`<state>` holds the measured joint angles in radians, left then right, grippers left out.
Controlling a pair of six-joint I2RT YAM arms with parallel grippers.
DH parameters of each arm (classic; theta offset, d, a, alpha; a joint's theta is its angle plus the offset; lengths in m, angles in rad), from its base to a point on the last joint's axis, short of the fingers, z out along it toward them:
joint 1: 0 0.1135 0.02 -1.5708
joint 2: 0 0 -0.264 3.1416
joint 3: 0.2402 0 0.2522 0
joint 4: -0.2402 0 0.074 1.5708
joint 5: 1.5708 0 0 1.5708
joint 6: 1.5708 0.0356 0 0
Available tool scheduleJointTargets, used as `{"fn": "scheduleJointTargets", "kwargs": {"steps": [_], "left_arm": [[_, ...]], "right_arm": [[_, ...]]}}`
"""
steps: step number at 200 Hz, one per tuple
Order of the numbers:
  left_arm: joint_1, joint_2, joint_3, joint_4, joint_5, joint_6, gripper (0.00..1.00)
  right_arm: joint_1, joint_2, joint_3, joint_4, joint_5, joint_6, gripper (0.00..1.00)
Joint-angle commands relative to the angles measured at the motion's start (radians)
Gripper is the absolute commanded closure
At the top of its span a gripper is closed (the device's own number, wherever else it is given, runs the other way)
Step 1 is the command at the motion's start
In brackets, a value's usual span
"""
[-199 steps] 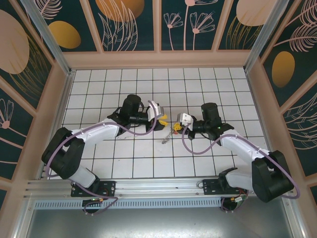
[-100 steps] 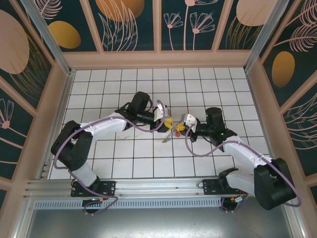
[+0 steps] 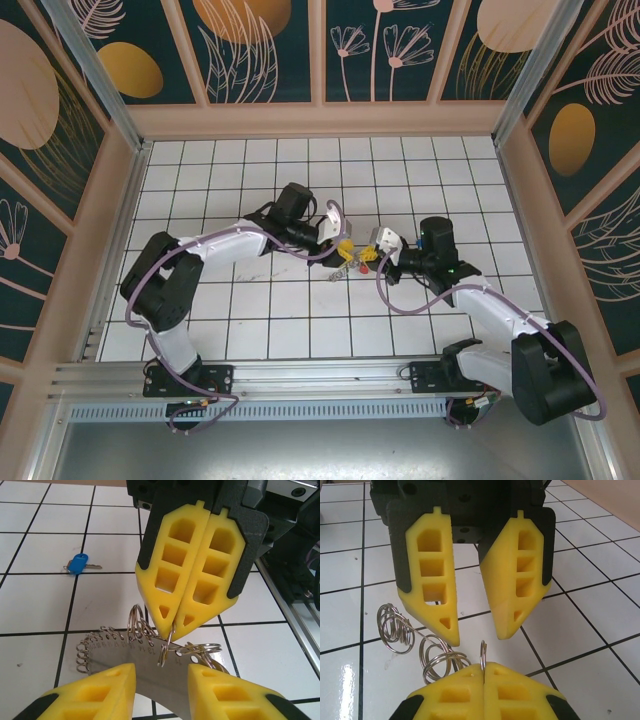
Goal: Put the keys on the keyring
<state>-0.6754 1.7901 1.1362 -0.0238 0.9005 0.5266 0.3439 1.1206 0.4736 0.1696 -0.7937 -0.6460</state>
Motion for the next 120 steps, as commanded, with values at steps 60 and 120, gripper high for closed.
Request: {"fn": "scheduleJointTargets", "kwargs": {"steps": [60, 120], "left_arm": [[-0.021, 0.043, 0.057, -0.028, 0.063, 0.029, 0.71], [-0.02, 0.037, 0.058, -0.048, 0.042, 0.032, 0.86]], "right_arm": [[-0.01, 0.01, -0.015, 0.095, -0.066, 0.055, 1.0], [-0.011, 0.028, 0.002, 0.089, -0.077, 0.025, 1.0]]}}
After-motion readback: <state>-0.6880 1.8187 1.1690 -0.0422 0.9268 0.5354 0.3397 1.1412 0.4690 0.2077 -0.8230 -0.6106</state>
